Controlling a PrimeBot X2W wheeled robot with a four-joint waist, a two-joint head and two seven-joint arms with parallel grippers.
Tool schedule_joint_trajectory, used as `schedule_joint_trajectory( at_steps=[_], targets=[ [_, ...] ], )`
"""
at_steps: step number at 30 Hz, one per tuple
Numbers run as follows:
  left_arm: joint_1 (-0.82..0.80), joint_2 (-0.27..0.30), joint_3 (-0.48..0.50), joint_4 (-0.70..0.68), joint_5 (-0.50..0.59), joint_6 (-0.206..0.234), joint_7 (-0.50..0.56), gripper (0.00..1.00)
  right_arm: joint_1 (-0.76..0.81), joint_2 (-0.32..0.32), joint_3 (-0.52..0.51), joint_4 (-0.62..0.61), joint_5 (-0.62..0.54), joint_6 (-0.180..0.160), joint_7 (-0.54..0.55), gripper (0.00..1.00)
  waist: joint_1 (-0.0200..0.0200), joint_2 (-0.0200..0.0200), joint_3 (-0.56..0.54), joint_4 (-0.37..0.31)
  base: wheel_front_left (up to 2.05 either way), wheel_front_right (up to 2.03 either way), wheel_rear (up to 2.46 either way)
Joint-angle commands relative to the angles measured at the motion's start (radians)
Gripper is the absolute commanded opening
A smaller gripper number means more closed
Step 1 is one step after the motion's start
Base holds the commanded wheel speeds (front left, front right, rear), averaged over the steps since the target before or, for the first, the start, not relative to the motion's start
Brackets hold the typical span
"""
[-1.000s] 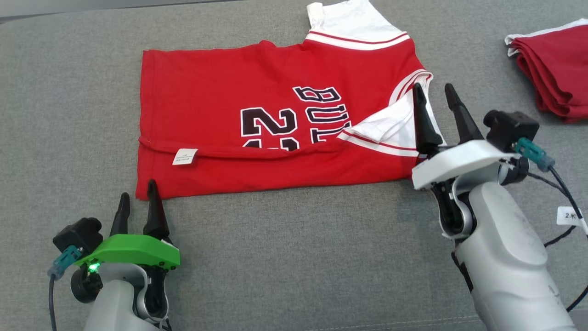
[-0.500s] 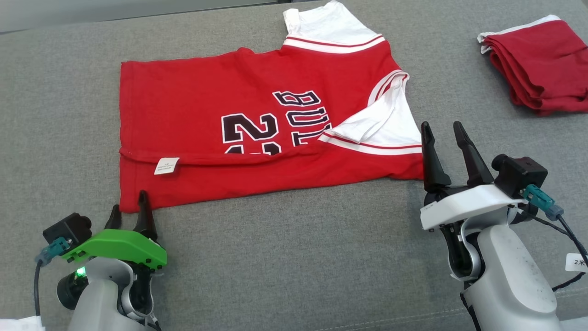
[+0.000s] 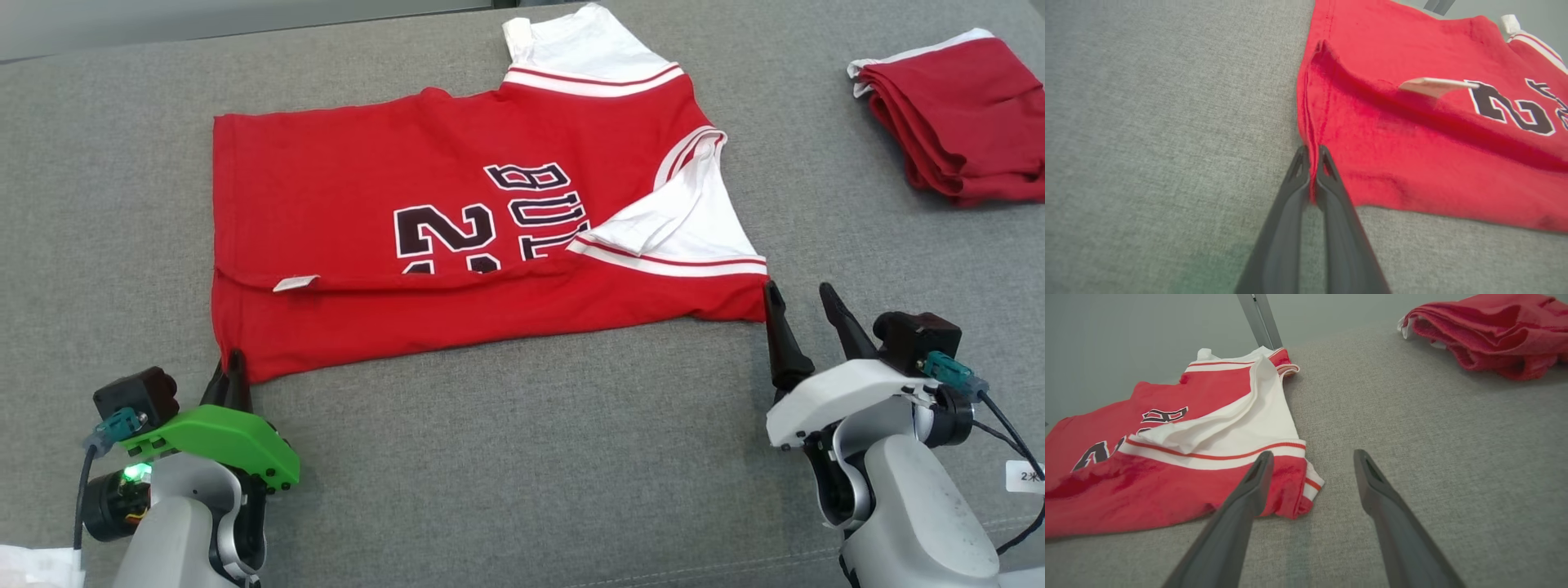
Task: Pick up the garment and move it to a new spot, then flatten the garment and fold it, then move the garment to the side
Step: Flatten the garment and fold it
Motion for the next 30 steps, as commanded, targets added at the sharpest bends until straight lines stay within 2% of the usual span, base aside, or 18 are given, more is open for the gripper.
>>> schedule_joint_trajectory(
  at_steps=[1,7,16,18,19,20,21,25,30],
  targets=[
    [0.014,0.012,-0.002,-0.014,0.006,0.007,0.0,0.0,-0.006,-0.002,-0.008,0.01,-0.005,0.0,0.008,1.0,0.0,0.0065,-0.003,0.006,0.0,0.0,0.0],
    [0.047,0.018,-0.01,-0.098,0.011,0.022,0.009,0.0,-0.042,-0.001,-0.008,0.085,0.019,0.0,0.051,1.0,0.0,0.0065,-0.009,0.023,0.0,0.0,0.0],
    [0.076,0.013,-0.026,-0.162,0.01,0.031,0.022,0.0,-0.137,-0.001,0.037,0.28,0.061,0.0,0.12,0.98,0.0,0.0065,-0.018,0.04,0.0,0.0,0.0],
    [0.081,0.012,-0.029,-0.166,0.011,0.032,0.019,0.0,-0.154,0.0,0.057,0.314,0.081,0.0,0.114,0.48,0.0,0.0065,-0.022,0.042,0.0,0.0,0.0],
    [0.083,0.012,-0.03,-0.168,0.013,0.033,0.017,0.0,-0.163,0.0,0.064,0.326,0.092,0.0,0.103,0.37,0.0,0.0065,-0.024,0.042,0.0,0.0,0.0],
    [0.085,0.012,-0.031,-0.169,0.013,0.032,0.012,0.0,-0.171,0.001,0.073,0.337,0.1,0.0,0.093,0.12,0.0,0.0065,-0.026,0.042,0.0,0.0,0.0],
    [0.085,0.012,-0.032,-0.171,0.013,0.03,0.006,0.0,-0.18,0.0,0.079,0.344,0.11,0.0,0.079,0.0,0.0,0.0065,-0.029,0.042,0.0,0.0,0.0],
    [0.096,0.021,-0.029,-0.182,0.012,0.022,-0.014,0.0,-0.197,-0.004,0.089,0.359,0.146,0.0,0.042,0.0,0.0,0.0065,-0.046,0.039,0.0,0.0,0.0],
    [0.131,0.031,-0.032,-0.217,0.006,0.015,-0.024,0.0,-0.178,-0.006,0.051,0.324,0.122,0.0,0.027,0.0,0.0,0.0065,-0.074,0.032,0.0,0.0,0.0]
  ],
)
